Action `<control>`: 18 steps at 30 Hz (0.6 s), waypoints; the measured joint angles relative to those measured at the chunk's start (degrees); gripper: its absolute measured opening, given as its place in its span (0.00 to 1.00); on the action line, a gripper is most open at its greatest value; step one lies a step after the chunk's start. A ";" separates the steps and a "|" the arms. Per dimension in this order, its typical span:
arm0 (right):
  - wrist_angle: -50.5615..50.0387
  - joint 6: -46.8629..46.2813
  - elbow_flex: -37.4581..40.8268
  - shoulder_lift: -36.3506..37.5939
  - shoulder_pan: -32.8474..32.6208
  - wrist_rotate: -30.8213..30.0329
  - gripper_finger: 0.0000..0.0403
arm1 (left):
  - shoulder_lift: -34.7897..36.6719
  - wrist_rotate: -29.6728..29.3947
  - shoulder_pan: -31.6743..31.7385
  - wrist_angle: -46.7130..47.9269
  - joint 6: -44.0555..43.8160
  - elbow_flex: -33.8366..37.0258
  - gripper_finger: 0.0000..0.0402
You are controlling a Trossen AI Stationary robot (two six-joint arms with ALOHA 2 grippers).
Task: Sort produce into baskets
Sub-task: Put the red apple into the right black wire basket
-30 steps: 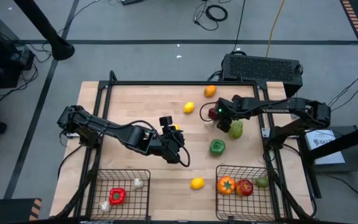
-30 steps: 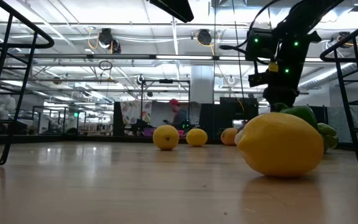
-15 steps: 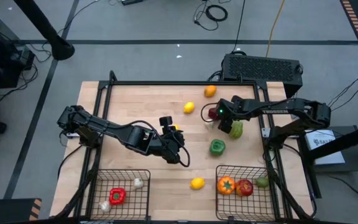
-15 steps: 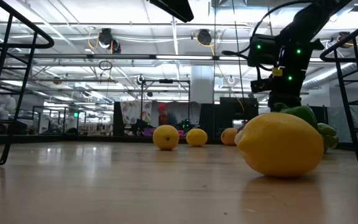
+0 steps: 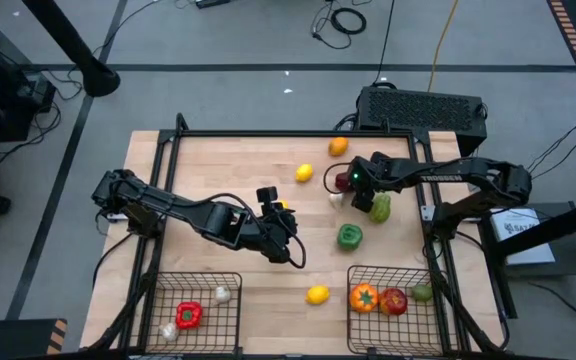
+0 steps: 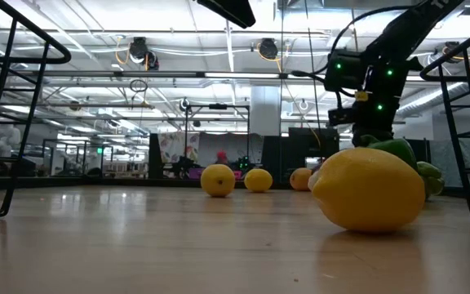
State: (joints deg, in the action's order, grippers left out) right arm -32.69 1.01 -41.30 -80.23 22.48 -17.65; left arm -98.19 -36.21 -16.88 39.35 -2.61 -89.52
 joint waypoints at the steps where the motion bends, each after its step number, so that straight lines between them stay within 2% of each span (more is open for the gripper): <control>1: 0.46 0.42 0.00 -0.38 0.00 0.08 0.40 | 0.00 0.00 0.00 0.00 0.00 0.00 0.41; 12: 3.65 2.26 0.00 -4.28 -0.02 1.51 0.40 | 0.00 0.00 0.00 0.35 0.25 0.00 0.41; 18: 5.95 3.40 0.00 -4.28 -0.02 1.51 0.30 | 0.00 0.00 0.00 0.35 0.46 0.00 0.41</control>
State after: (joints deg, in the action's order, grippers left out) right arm -26.74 4.41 -41.30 -84.51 22.46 -16.14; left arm -98.19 -36.21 -16.88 39.70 -2.15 -89.52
